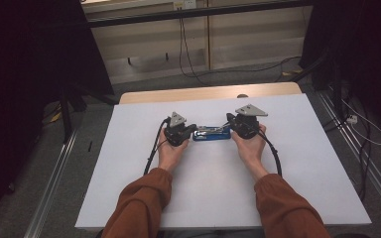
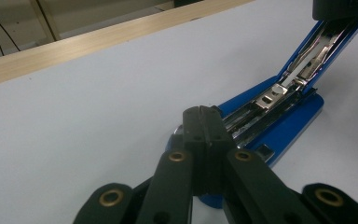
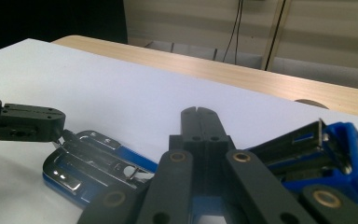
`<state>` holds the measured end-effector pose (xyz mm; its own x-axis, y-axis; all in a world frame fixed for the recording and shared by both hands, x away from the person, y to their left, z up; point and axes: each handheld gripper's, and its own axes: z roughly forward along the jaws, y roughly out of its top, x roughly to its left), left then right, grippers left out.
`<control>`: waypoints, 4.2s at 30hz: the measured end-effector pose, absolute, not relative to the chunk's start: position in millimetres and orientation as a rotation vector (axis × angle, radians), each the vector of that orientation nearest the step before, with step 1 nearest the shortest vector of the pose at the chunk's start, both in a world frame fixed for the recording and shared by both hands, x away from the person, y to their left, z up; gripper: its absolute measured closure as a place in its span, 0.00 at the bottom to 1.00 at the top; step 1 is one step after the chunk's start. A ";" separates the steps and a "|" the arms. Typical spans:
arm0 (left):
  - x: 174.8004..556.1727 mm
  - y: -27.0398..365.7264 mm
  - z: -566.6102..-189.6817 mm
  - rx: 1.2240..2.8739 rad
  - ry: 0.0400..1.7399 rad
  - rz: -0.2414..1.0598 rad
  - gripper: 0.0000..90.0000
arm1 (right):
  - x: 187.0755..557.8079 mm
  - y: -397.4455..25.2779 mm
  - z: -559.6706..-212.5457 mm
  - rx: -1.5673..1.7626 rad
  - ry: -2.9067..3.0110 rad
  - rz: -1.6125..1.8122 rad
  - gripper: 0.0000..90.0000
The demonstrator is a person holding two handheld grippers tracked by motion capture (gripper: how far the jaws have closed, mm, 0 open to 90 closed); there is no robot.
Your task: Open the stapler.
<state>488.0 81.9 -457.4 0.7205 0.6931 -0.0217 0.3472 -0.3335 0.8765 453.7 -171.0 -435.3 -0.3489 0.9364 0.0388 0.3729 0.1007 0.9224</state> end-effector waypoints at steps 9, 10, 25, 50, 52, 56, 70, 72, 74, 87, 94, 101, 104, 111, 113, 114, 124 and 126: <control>487.8 81.9 -457.4 1.947 0.799 0.446 1.00 | 454.5 -171.5 -436.4 1.287 1.801 1.236 1.00; 487.7 81.9 -457.6 1.944 0.798 0.446 1.00 | 454.5 -171.4 -436.4 1.285 1.802 1.234 1.00; 487.3 81.7 -458.0 1.941 0.798 0.451 1.00 | 454.6 -176.8 -441.9 1.299 1.815 1.207 1.00; 487.5 82.1 -458.0 1.940 0.802 0.448 1.00 | 454.4 -189.8 -455.3 1.362 1.820 1.148 1.00; 487.5 82.1 -457.9 1.940 0.802 0.447 1.00 | 454.6 -189.9 -455.5 1.361 1.820 1.147 1.00; 487.2 81.9 -458.2 1.928 0.820 0.440 1.00 | 455.2 -190.4 -455.6 1.363 1.818 1.136 1.00; 485.4 79.1 -456.3 1.916 0.837 0.454 1.00 | 456.5 -191.9 -455.7 1.369 1.819 1.144 1.00; 484.4 78.7 -454.1 1.923 0.829 0.473 1.00 | 456.9 -192.1 -456.0 1.371 1.820 1.143 1.00; 484.5 79.3 -452.3 1.912 0.826 0.467 1.00 | 457.4 -193.1 -456.0 1.388 1.822 1.148 1.00; 486.2 82.2 -452.0 1.887 0.820 0.424 0.98 | 458.1 -194.2 -456.7 1.408 1.820 1.175 1.00; 485.7 81.7 -450.4 1.875 0.820 0.442 0.80 | 457.6 -193.8 -455.5 1.389 1.818 1.186 0.97; 487.0 84.9 -449.2 1.841 0.850 0.432 0.65 | 457.2 -194.3 -453.8 1.378 1.801 1.186 0.82; 486.9 86.0 -447.2 1.839 0.846 0.442 0.54 | 456.4 -194.5 -452.2 1.361 1.803 1.197 0.70; 487.5 86.5 -445.7 1.839 0.843 0.474 0.22 | 456.9 -194.9 -451.7 1.330 1.808 1.207 0.49; 487.2 86.7 -445.4 1.837 0.852 0.483 0.16 | 457.1 -194.5 -451.8 1.329 1.810 1.208 0.37; 487.5 87.5 -445.0 1.844 0.847 0.483 0.13 | 457.2 -194.1 -451.8 1.327 1.807 1.211 0.32; 480.2 91.9 -438.5 1.887 0.828 0.448 0.04 | 452.9 -196.2 -448.4 1.307 1.814 1.235 0.09; 476.5 93.7 -435.4 1.897 0.825 0.468 0.04 | 451.0 -197.8 -447.2 1.302 1.815 1.236 0.07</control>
<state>476.5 93.7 -435.4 0.6955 0.7178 -0.0310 0.3415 -0.2923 0.8933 451.0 -197.8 -447.2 -0.3551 0.9330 0.0579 0.3954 0.0937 0.9137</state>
